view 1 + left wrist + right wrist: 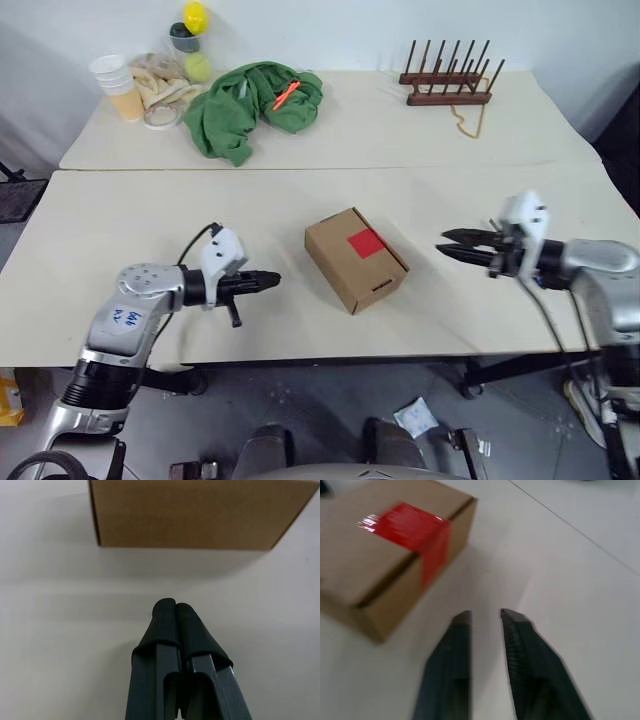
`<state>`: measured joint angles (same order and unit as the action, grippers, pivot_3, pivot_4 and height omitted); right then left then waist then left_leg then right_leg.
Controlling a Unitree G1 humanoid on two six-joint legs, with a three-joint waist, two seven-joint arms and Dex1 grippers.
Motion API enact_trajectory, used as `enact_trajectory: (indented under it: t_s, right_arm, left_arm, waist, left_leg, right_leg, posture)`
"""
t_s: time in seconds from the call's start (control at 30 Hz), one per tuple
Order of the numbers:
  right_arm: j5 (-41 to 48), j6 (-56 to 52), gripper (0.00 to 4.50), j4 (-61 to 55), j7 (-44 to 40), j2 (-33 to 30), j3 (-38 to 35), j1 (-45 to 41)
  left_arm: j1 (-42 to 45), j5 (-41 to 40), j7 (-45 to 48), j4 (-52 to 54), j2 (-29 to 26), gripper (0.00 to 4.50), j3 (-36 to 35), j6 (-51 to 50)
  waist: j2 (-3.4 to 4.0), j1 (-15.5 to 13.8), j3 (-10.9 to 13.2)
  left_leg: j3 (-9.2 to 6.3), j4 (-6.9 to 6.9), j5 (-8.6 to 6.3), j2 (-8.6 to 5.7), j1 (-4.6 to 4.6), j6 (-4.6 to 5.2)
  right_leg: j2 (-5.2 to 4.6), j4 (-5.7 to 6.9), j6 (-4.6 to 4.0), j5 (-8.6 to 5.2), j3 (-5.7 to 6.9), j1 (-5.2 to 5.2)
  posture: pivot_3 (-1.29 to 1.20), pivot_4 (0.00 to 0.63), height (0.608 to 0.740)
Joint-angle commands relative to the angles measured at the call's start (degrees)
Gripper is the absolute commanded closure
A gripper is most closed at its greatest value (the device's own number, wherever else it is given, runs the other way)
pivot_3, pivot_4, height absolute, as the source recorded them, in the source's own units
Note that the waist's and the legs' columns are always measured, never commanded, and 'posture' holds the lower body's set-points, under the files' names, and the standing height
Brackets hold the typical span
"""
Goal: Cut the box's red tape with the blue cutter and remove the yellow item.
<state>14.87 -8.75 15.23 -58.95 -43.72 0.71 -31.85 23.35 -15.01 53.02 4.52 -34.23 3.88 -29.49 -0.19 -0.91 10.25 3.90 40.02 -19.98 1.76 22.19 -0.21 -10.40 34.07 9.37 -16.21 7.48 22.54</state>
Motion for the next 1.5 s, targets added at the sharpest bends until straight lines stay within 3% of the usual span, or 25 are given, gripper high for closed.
enact_trajectory:
  t_s: [0.03,0.17,0.3,0.5,0.7,1.03,1.33,1.4,1.5]
  right_arm:
    - [-5.2,6.7,4.48,6.2,3.2,2.5,1.5,-2.1]
    - [-4.5,6.1,4.48,6.0,0.8,5.6,2.9,-2.5]
    - [-0.7,-1.0,4.48,-3.4,-2.7,6.9,4.1,0.6]
    - [2.8,-14.6,4.48,-16.6,-4.4,5.6,5.8,5.3]
    - [3.4,-18.9,4.48,-23.3,-2.5,6.2,6.2,8.3]
    - [1.9,-18.8,4.48,-21.6,0.3,4.6,4.4,8.9]
    - [2.4,-15.8,4.48,-18.8,1.8,7.6,3.5,6.8]
    - [2.4,-14.4,4.48,-17.0,2.0,7.1,2.0,6.5]
    - [6.2,-19.0,4.48,-17.9,-0.2,2.8,-2.6,5.9]
  left_arm:
    - [1.6,0.1,-2.3,0.8,2.5,4.5,1.2,0.0]
    - [4.2,0.9,-4.7,-4.0,6.1,4.5,2.0,1.3]
    - [6.0,1.2,-6.1,-5.9,8.9,4.5,2.6,2.1]
    - [5.9,2.2,-7.1,-5.8,9.2,4.5,3.8,1.4]
    - [5.9,2.0,-7.5,-5.5,9.3,4.5,3.8,0.9]
    - [3.1,0.3,-5.3,-0.2,6.6,4.5,3.4,-2.1]
    - [1.5,-1.2,-4.0,2.4,7.0,4.5,4.0,-3.1]
    - [0.3,-2.5,-2.6,3.5,5.6,4.5,2.8,-3.5]
    - [-3.5,-5.9,6.6,4.5,-4.8,4.5,-2.0,-4.0]
  waist:
    - [0.0,-0.3,0.0]
    - [0.0,-0.2,0.0]
    - [0.03,0.1,0.0]
    - [0.03,-0.1,0.0]
    - [0.03,-0.4,0.0]
    - [0.02,-0.4,0.0]
    - [0.02,-0.4,0.0]
    - [0.02,-0.4,0.0]
    - [0.03,-0.2,0.0]
  left_leg:
    - [-0.01,-0.01,0.0,0.0,0.0,-0.01]
    - [-0.02,-0.02,0.0,0.0,0.01,-0.01]
    - [-0.02,-0.01,0.0,0.01,-0.01,-0.01]
    - [-0.03,-0.01,0.0,0.01,-0.02,-0.01]
    - [-0.03,0.03,0.0,0.01,-0.02,-0.01]
    - [-0.03,0.02,0.0,0.01,-0.02,-0.01]
    - [-0.03,0.03,0.0,0.01,-0.02,-0.01]
    - [-0.02,0.02,0.0,0.01,-0.02,-0.01]
    - [-0.02,-0.03,0.0,0.01,-0.01,-0.01]
  right_leg:
    - [0.0,0.0,0.0,0.0,0.03,0.0]
    - [0.01,0.0,0.0,0.0,0.09,0.0]
    - [0.02,0.03,0.0,0.0,0.08,0.0]
    - [0.02,0.03,0.0,0.0,0.08,-0.01]
    - [0.02,0.04,0.0,0.0,0.06,-0.01]
    - [0.01,0.04,0.0,0.0,0.06,-0.01]
    - [0.02,0.03,0.0,0.0,0.06,-0.02]
    - [0.02,0.03,0.0,0.0,0.06,-0.02]
    - [0.01,0.02,0.0,0.0,0.06,0.02]
  posture:
    - [0.0,0.15,0.74]
    - [0.0,0.15,0.74]
    - [0.0,0.15,0.74]
    - [0.0,0.15,0.74]
    - [0.0,0.15,0.74]
    - [0.0,0.15,0.74]
    - [0.0,0.15,0.74]
    - [0.0,0.15,0.74]
    - [0.0,0.15,0.74]
